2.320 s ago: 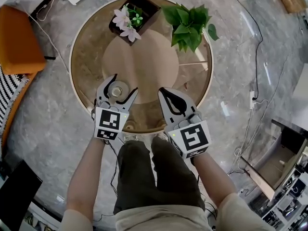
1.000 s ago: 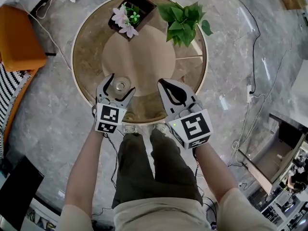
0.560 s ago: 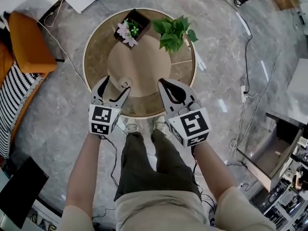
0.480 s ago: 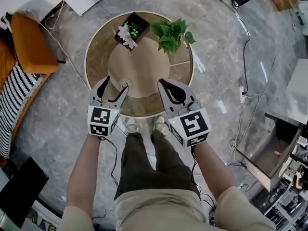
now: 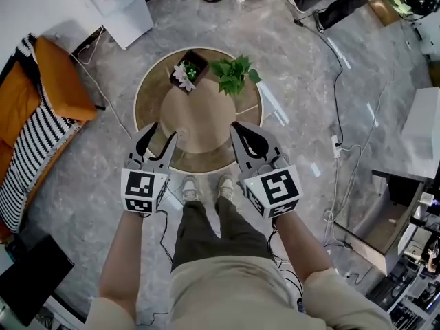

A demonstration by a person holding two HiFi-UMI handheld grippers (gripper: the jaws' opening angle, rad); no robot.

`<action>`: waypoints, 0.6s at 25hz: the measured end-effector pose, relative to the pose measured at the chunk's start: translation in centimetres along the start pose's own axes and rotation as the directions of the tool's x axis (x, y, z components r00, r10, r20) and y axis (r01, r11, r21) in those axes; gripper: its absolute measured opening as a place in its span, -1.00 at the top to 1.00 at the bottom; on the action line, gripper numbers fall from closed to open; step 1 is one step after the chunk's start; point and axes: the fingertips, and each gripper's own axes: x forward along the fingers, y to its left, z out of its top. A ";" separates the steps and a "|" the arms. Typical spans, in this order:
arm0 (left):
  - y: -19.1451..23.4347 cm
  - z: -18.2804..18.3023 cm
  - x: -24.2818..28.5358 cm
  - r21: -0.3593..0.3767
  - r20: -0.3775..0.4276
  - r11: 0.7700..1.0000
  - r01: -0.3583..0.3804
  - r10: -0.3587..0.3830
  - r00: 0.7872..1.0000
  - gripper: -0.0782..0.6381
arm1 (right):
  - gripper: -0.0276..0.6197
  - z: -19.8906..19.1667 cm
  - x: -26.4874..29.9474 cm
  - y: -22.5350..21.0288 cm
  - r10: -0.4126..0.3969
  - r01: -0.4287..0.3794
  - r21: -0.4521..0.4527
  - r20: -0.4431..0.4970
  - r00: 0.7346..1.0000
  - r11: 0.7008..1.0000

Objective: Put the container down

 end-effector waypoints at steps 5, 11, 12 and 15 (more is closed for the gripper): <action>-1.6 5.6 -5.0 0.004 0.054 1.000 -0.023 0.023 0.998 0.41 | 0.93 5.1 -3.8 0.7 0.014 -0.014 0.012 0.029 0.999 1.000; -2.6 11.6 -10.3 0.037 0.147 0.997 -0.067 0.061 0.987 0.57 | 0.93 11.1 -7.6 1.2 0.036 -0.036 -0.002 0.108 0.994 0.999; -2.9 12.3 -11.0 0.048 0.155 0.997 -0.067 0.059 0.986 0.58 | 0.93 11.8 -8.2 1.4 0.039 -0.038 -0.011 0.122 0.992 0.999; -3.7 14.1 -12.9 0.112 0.168 0.991 -0.077 0.057 0.984 0.59 | 0.93 13.9 -10.4 1.8 0.042 -0.039 -0.021 0.157 0.987 0.999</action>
